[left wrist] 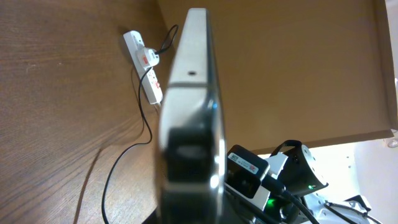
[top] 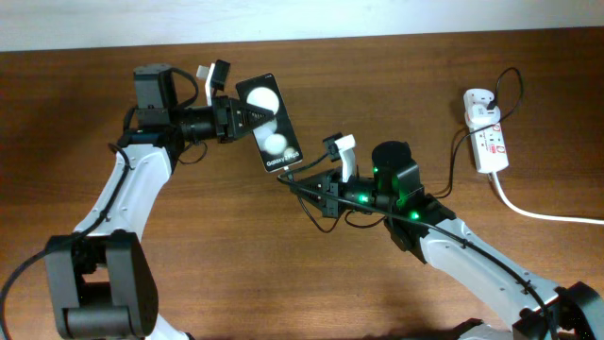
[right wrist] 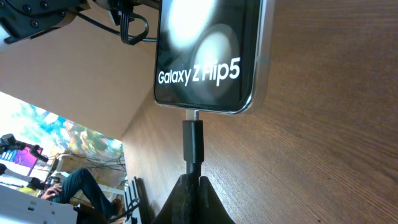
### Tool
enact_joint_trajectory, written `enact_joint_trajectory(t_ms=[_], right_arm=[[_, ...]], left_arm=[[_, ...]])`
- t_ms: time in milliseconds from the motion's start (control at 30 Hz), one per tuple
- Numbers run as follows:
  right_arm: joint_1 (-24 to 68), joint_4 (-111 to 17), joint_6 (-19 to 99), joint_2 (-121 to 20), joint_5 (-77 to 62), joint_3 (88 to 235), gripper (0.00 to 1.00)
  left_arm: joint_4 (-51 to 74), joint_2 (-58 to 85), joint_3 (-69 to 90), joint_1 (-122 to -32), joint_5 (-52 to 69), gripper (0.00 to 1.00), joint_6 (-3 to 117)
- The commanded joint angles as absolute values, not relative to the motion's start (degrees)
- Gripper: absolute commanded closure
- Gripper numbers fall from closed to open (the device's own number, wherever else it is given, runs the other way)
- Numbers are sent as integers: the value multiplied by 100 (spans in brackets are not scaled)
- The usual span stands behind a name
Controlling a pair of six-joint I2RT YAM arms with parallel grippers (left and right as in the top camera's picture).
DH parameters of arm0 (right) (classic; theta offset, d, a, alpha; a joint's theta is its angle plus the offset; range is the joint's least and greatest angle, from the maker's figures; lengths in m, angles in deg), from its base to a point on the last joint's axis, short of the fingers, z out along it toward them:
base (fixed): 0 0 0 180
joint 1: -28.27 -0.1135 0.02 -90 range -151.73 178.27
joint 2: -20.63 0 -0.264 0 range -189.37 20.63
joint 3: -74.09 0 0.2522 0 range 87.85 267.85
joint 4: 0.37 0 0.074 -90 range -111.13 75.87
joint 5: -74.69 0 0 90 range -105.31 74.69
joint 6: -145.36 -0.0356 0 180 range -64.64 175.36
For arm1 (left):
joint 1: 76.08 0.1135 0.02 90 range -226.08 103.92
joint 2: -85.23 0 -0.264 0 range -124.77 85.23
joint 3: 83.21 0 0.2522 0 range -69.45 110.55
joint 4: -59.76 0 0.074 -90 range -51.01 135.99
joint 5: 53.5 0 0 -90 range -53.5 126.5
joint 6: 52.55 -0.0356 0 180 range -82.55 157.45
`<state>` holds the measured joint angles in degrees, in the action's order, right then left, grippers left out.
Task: Plug charger to phone and switch on socket
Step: 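Push the USB-C connector up into the phone port with the right gripper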
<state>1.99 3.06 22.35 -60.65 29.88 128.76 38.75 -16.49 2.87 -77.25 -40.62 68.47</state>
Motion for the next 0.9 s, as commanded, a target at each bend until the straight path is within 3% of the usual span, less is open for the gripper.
enact_joint_trajectory(t_ms=[0,867], right_arm=[[279,372,2228,-6073,2911,12900,96],[478,787,2079,-6073,2774,12902,96]], left_arm=[[3884,-1607,335,-7821,-4277,100,6614],[3691,-1607,333,-8101,-4274,100,6342]])
